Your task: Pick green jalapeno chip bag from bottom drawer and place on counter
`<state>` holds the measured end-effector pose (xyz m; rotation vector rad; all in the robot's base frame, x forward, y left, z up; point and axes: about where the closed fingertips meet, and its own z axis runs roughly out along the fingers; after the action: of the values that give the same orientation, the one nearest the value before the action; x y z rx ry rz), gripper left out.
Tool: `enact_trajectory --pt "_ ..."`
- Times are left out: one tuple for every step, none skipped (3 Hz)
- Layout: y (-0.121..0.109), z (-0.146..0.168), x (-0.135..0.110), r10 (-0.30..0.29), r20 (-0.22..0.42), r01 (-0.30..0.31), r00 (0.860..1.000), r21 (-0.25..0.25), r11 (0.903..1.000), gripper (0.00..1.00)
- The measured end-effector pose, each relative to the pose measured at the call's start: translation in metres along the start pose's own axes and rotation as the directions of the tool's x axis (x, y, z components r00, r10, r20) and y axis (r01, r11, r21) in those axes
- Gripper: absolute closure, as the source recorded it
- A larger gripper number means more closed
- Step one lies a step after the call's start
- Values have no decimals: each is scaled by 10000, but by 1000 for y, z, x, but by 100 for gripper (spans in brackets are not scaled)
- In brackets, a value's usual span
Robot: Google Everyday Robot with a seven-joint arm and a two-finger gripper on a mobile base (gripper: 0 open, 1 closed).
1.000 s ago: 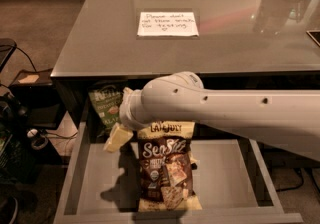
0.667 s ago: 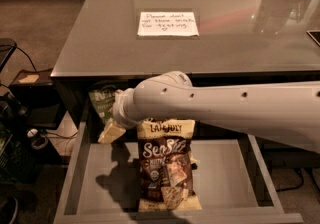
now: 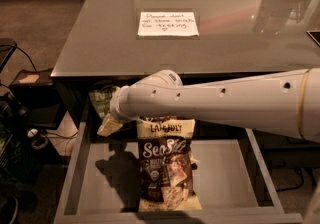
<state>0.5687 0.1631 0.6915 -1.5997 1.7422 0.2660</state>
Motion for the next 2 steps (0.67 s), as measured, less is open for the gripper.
enact_trajectory --pt "-14 10 9 -43 -273 53 9996 365 9993 13" --pt "-28 17 23 23 -617 20 9981 691 9976 13"
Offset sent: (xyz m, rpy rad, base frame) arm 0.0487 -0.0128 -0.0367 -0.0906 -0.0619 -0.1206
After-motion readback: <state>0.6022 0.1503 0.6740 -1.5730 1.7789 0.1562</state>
